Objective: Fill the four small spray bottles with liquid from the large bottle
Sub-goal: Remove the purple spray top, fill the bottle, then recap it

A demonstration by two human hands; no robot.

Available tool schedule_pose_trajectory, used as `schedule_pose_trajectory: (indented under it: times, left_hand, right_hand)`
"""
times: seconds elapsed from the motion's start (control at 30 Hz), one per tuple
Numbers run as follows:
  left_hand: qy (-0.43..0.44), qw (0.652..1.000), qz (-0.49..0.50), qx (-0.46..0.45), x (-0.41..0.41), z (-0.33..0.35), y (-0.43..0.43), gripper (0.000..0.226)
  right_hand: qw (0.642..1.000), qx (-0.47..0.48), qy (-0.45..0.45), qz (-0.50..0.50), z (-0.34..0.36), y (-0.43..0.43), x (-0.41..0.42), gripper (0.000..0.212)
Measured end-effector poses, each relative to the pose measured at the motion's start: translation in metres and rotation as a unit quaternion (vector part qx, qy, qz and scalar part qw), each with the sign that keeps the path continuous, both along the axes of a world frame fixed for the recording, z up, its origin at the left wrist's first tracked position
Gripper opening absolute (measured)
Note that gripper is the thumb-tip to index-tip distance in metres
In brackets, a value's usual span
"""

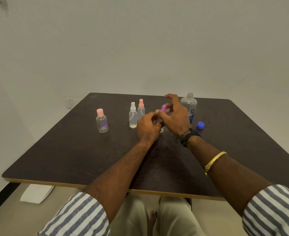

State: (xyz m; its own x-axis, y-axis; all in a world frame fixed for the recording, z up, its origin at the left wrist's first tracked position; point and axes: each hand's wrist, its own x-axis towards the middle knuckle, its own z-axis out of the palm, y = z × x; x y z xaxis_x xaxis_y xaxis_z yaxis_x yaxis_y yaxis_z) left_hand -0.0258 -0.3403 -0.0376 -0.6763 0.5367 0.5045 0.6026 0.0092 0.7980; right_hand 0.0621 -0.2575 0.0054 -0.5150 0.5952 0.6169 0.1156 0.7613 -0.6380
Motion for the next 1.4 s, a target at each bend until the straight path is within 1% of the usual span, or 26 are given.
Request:
schedule_pose_trajectory:
  times: [0.07, 0.13, 0.2, 0.27, 0.33, 0.4, 0.47, 0.53, 0.57, 0.63, 0.7, 0.83, 0.93, 1.0, 1.13, 1.23, 1.3, 1.4]
  left_hand:
    - [-0.001, 1.0, -0.003, -0.005, 0.0, -0.001, 0.0, 0.029]
    - [-0.003, 1.0, -0.005, -0.006, 0.0, -0.002, 0.0, 0.031]
    - [-0.007, 1.0, -0.003, -0.007, 0.0, -0.001, -0.002, 0.027]
    - [-0.006, 1.0, -0.002, -0.009, 0.0, -0.001, -0.002, 0.02]
    - [-0.002, 1.0, -0.001, -0.013, 0.002, -0.001, -0.001, 0.019]
    - [-0.002, 1.0, 0.003, -0.014, 0.003, 0.0, -0.002, 0.022]
    - [0.0, 1.0, 0.0, -0.015, 0.002, 0.0, -0.003, 0.02]
    - [0.002, 1.0, -0.006, -0.013, 0.002, 0.0, -0.003, 0.017]
    - [0.004, 1.0, -0.006, -0.012, 0.003, 0.0, -0.004, 0.015]
    - [0.004, 1.0, -0.001, -0.016, 0.003, -0.001, -0.002, 0.019]
    - [0.001, 1.0, 0.0, -0.02, 0.003, -0.003, -0.001, 0.026]
    - [-0.014, 1.0, -0.003, -0.028, -0.001, -0.004, -0.001, 0.036]
    - [-0.027, 0.999, -0.007, -0.043, -0.001, -0.007, -0.002, 0.044]
    - [-0.042, 0.998, 0.001, -0.043, -0.001, -0.009, -0.002, 0.043]
    - [-0.058, 0.998, 0.003, -0.037, -0.002, -0.01, -0.001, 0.037]
    - [-0.057, 0.998, 0.009, -0.038, -0.002, -0.009, -0.001, 0.039]
    - [-0.055, 0.998, 0.012, -0.038, -0.001, -0.009, -0.001, 0.038]
    - [-0.053, 0.998, 0.011, -0.037, 0.0, -0.01, 0.0, 0.038]
  right_hand:
    - [1.0, 0.003, -0.004, -0.023, 0.0, 0.001, 0.0, 0.058]
    - [1.0, 0.006, -0.005, -0.012, 0.0, 0.001, 0.002, 0.052]
    - [1.0, 0.016, -0.012, 0.02, -0.001, 0.0, 0.002, 0.053]
    - [0.999, 0.023, -0.018, 0.029, -0.002, -0.001, 0.0, 0.057]
    - [0.999, 0.025, -0.023, -0.002, -0.002, 0.0, -0.002, 0.062]
    - [0.999, 0.024, -0.026, -0.026, -0.001, 0.001, -0.002, 0.059]
    - [0.999, 0.023, -0.03, 0.001, -0.001, 0.001, 0.0, 0.053]
    - [0.998, 0.027, -0.041, 0.036, -0.001, 0.001, 0.0, 0.054]
    - [0.998, 0.028, -0.047, 0.037, 0.0, 0.002, -0.001, 0.055]
    - [0.998, 0.024, -0.06, 0.006, 0.0, 0.003, -0.001, 0.057]
    - [0.998, 0.018, -0.06, -0.017, 0.001, 0.003, 0.001, 0.054]
    - [0.999, 0.025, -0.026, 0.0, 0.003, -0.001, 0.004, 0.048]
    - [0.999, 0.035, 0.022, 0.006, 0.009, -0.001, 0.005, 0.045]
    - [0.997, 0.042, 0.067, -0.001, 0.015, -0.002, 0.005, 0.043]
    - [0.988, 0.062, 0.133, -0.048, 0.024, 0.003, 0.007, 0.039]
    - [0.98, 0.076, 0.161, -0.084, 0.026, 0.008, 0.009, 0.035]
    - [0.98, 0.091, 0.141, -0.109, 0.023, 0.012, 0.01, 0.028]
    - [0.984, 0.093, 0.05, -0.141, 0.009, 0.021, 0.014, 0.01]
